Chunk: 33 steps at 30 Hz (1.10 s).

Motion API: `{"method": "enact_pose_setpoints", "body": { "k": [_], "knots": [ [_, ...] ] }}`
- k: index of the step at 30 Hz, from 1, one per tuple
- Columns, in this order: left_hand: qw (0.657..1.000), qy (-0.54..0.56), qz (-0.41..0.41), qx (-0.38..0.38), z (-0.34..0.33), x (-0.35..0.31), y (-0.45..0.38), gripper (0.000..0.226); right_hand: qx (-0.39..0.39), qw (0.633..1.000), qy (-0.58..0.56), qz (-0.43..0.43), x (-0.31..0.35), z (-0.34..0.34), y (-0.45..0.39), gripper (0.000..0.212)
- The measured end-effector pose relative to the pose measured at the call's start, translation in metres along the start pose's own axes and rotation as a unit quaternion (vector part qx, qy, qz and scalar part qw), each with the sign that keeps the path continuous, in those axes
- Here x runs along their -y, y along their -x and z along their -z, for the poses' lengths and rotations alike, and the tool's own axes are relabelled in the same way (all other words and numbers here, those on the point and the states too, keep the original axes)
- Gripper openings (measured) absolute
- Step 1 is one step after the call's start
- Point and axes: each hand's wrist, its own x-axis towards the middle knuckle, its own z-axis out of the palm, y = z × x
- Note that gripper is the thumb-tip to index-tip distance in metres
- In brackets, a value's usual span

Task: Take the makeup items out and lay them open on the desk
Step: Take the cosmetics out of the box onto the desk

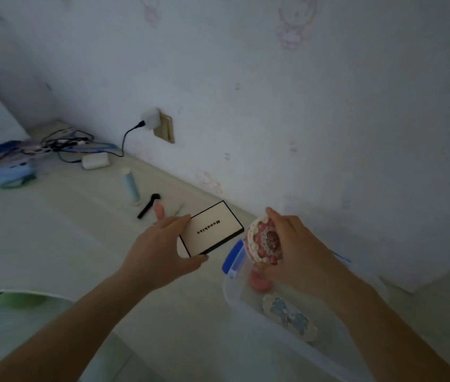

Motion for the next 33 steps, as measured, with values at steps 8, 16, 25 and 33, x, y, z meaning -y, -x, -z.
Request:
{"method": "enact_pose_setpoints", "body": {
  "k": [8,16,25,33],
  "knots": [
    [0.985,-0.023,0.164,-0.056,0.019,0.119,0.043,0.099,0.073,0.994,0.004,0.079,0.083,-0.061,-0.064,0.104],
    [0.966,-0.017,0.257,-0.011,-0.006,0.242,0.029,0.09,0.15,0.985,0.016,0.082,0.147,-0.153,-0.136,0.103],
    [0.954,0.013,0.299,0.021,-0.045,0.33,-0.016,0.085,0.171,0.985,-0.007,0.0,0.179,-0.253,-0.211,0.107],
    [0.957,0.044,0.287,-0.007,-0.066,0.364,-0.048,0.08,0.141,0.99,-0.011,-0.03,0.187,-0.291,-0.245,0.107]
  ]
}}
